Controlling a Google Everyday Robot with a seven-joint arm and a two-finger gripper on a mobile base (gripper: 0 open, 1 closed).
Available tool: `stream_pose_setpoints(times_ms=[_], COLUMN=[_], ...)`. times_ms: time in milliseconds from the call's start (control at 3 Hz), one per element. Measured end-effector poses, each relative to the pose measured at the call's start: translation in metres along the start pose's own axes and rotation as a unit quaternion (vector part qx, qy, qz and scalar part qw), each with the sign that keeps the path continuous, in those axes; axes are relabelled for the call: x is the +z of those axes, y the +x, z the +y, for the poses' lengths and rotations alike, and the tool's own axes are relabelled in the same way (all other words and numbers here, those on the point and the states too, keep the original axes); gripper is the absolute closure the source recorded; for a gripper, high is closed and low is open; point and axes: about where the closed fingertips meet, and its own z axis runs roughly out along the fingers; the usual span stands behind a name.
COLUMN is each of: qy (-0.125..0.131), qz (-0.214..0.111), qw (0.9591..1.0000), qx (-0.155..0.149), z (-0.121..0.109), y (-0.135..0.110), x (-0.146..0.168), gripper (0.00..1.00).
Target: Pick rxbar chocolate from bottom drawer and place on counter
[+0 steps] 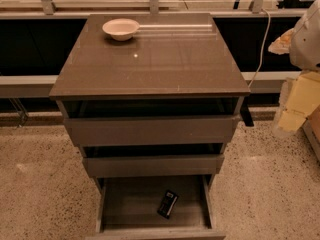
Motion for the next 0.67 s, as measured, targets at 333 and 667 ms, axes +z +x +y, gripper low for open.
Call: stream_pose_setpoints(times_ms=[333,667], qy=[0.003,0.032], qz=[0.002,0.029], qw=[1.0,0.9943], qx=[-0.007,-0.097], z=[-0.001,-0.015], y=[-0.001,-0.01], x=[0.003,0.036], gripper=[0.0,0.0])
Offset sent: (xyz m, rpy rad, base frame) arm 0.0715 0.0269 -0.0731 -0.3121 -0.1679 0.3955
